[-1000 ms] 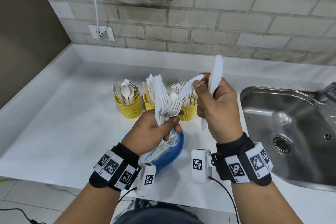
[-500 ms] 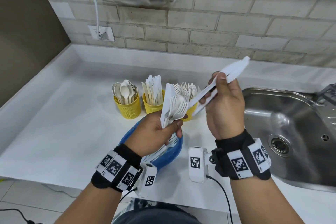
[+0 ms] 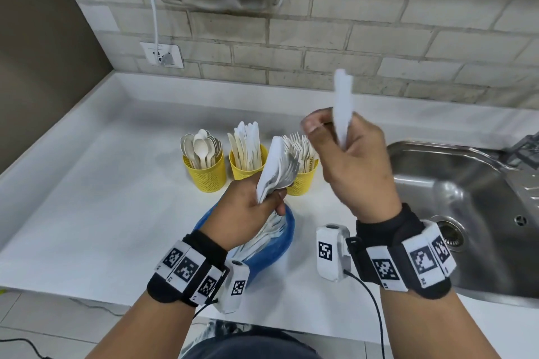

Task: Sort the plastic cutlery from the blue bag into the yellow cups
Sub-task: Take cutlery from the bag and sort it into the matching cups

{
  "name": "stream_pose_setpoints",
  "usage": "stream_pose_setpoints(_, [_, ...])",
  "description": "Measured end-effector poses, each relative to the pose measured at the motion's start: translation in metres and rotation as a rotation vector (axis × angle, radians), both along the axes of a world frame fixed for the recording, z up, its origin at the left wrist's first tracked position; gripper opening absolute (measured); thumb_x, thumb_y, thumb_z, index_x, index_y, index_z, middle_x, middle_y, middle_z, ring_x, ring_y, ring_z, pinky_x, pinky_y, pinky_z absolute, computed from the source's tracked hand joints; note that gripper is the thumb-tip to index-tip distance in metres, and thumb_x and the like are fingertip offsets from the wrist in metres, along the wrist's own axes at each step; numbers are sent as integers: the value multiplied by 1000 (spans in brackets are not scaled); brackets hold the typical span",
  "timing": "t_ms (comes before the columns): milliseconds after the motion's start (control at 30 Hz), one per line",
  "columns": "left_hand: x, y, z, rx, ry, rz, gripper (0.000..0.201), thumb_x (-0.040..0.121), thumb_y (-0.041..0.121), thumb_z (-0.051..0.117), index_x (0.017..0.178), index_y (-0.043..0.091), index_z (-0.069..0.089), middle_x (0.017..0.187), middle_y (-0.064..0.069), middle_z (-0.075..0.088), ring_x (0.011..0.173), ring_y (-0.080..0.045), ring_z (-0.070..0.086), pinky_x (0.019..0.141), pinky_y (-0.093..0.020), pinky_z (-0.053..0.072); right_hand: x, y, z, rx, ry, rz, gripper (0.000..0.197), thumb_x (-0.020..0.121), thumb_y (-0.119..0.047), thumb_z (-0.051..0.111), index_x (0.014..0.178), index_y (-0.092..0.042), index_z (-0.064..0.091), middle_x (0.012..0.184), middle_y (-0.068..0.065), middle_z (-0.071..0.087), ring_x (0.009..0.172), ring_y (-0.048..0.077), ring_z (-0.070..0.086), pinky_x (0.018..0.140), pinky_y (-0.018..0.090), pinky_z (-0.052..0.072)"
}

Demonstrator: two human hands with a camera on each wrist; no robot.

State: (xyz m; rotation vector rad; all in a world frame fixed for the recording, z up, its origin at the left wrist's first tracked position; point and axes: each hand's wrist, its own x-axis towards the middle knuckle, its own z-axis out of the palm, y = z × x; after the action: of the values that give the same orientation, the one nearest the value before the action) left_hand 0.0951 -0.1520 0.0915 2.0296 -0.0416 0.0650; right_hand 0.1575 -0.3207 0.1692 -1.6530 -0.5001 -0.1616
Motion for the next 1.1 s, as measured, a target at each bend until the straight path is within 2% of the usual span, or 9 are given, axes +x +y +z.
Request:
stream_pose_setpoints(100, [1, 5, 0, 66, -35, 6, 20, 100, 9, 58, 86, 18, 68, 76, 5, 73, 77, -10, 68, 75, -17, 50, -4, 5, -1, -122, 82, 109, 17, 97, -10, 67, 88, -22, 76, 81, 25, 68, 69, 31, 61, 62, 17, 49])
stream_pose_setpoints(167, [1, 8, 0, 75, -37, 3, 20, 100, 7, 58, 86, 18, 68, 77, 5, 74, 79, -11, 69, 75, -10, 48, -5, 6, -3, -160, 116, 162, 20, 97, -8, 66, 90, -23, 77, 66, 13, 65, 60, 18, 59, 62, 15, 49])
stream_pose_setpoints(267, [0, 13, 0, 92, -29, -12, 16, 100, 9, 58, 91, 17, 69, 78, 6, 74, 80, -9, 69, 76, -6, 45, -3, 8, -5, -160, 140, 229, 13, 96, -6, 68, 93, -16, 76, 50, -12, 42, 50, 2, 42, 57, 12, 40])
stream_pose_setpoints(400, [1, 21, 2, 103, -8, -35, 18, 101, 14, 59, 88, 23, 68, 79, 7, 74, 80, -4, 67, 73, -5, 42, 3, 14, -8, -163, 97, 224, 10, 95, -9, 71, 93, -17, 76, 54, -13, 39, 52, 2, 41, 59, 13, 40])
stream_pose_setpoints(500, [1, 27, 3, 110, -20, -49, 24, 102, 15, 58, 84, 30, 65, 79, 9, 73, 79, -7, 66, 75, -16, 48, 3, 24, -10, -108, 51, 159, 15, 96, -10, 70, 92, -24, 73, 57, -13, 52, 57, 1, 52, 62, 14, 45])
stream_pose_setpoints(733, [2, 48, 7, 91, -16, -76, 22, 102, 14, 58, 89, 31, 62, 78, 5, 73, 83, -8, 67, 90, -30, 50, 12, 40, -10, 52, 94, 161, 8, 99, -15, 65, 103, -11, 70, 59, -19, 56, 50, -3, 52, 55, 8, 38])
stream_pose_setpoints(900, [3, 59, 9, 103, -31, -83, 28, 101, 14, 58, 85, 37, 59, 77, 8, 71, 80, -11, 67, 84, -38, 54, 8, 55, -11, 15, 119, 161, 16, 96, -22, 65, 90, -9, 71, 51, -21, 56, 46, -2, 52, 53, 8, 37])
stream_pose_setpoints(967, [3, 63, 8, 107, -29, -82, 26, 101, 14, 58, 85, 35, 59, 77, 8, 71, 77, -15, 65, 79, -39, 54, 12, 62, -15, 107, 121, 74, 21, 102, -25, 62, 95, -6, 71, 51, -18, 52, 47, -1, 45, 54, 18, 36])
stream_pose_setpoints(1100, [2, 70, 7, 126, -37, -84, 23, 102, 15, 56, 88, 32, 59, 75, 7, 70, 69, -7, 62, 69, -19, 49, 21, 72, -16, 354, 220, -29, 26, 111, -23, 44, 93, -11, 61, 52, -8, 33, 45, 11, 28, 47, 24, 28])
